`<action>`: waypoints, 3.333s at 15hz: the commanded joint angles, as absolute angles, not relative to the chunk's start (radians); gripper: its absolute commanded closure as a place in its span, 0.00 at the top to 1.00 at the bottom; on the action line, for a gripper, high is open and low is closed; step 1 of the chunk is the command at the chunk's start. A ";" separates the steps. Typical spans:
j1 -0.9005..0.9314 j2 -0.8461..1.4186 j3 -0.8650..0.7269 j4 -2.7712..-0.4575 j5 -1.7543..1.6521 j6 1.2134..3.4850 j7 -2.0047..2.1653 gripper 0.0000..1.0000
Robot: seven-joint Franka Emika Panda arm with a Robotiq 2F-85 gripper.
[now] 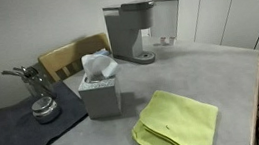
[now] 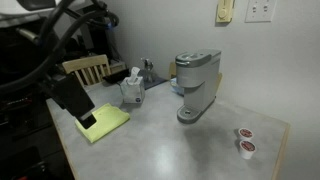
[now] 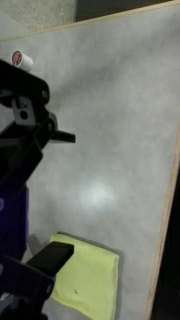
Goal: Unfold the cloth
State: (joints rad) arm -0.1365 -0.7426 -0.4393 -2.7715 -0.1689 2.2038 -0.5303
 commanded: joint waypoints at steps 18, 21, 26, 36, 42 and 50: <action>0.092 -0.436 -0.350 -2.779 0.105 2.266 -0.766 1.00; 0.116 -0.369 -0.282 -2.780 0.116 2.292 -0.757 1.00; 0.091 -0.380 -0.250 -2.779 0.108 2.271 -0.741 1.00; 0.198 -0.220 -0.142 -2.747 0.262 2.317 -0.764 1.00; 0.198 -0.178 -0.030 -2.736 0.259 2.360 -0.723 1.00; 0.204 -0.129 0.004 -2.718 0.269 2.392 -0.703 1.00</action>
State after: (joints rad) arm 0.2221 -0.1468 -0.0278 -2.7192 0.2490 2.3618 -0.7159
